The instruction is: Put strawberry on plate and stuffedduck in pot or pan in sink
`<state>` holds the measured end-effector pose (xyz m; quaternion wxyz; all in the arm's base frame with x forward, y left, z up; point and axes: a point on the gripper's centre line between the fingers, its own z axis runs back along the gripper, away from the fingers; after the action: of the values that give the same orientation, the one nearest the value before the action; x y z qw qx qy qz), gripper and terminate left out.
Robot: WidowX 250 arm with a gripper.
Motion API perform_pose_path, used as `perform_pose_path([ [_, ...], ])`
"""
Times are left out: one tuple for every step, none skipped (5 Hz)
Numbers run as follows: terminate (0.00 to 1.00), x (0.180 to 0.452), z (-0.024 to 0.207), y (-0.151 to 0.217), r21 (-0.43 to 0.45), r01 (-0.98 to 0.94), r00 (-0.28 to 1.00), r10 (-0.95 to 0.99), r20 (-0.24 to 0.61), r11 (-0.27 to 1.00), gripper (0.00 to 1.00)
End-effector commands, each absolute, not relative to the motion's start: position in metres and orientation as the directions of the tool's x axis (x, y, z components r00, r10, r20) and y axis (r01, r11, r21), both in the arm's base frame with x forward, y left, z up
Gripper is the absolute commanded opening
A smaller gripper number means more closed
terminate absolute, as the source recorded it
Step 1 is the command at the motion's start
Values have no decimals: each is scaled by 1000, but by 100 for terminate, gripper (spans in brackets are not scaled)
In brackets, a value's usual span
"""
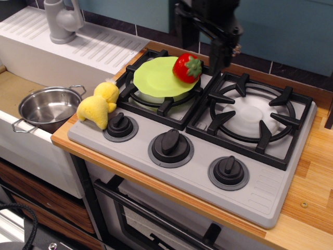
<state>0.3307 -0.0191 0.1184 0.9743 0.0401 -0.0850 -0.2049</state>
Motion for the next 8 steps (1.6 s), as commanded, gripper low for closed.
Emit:
perform_pose_path([
  [0, 342, 135, -18, 135, 379, 894, -400, 200, 915, 100],
  [0, 336, 140, 2, 165, 369, 885, -400, 237, 915, 100],
  [0, 337, 138, 16, 161, 335, 879, -369, 301, 929, 100],
  [0, 337, 136, 29, 178, 280, 881, -326, 343, 944, 100],
  [0, 331, 135, 42, 222, 206, 888, -277, 367, 953, 100],
  [0, 322, 132, 56, 247, 134, 900, -222, 375, 960, 100],
  [0, 306, 120, 72, 250, 92, 903, -187, 388, 964, 100],
  [0, 296, 111, 87, 229, 74, 897, -165, 410, 971, 100],
])
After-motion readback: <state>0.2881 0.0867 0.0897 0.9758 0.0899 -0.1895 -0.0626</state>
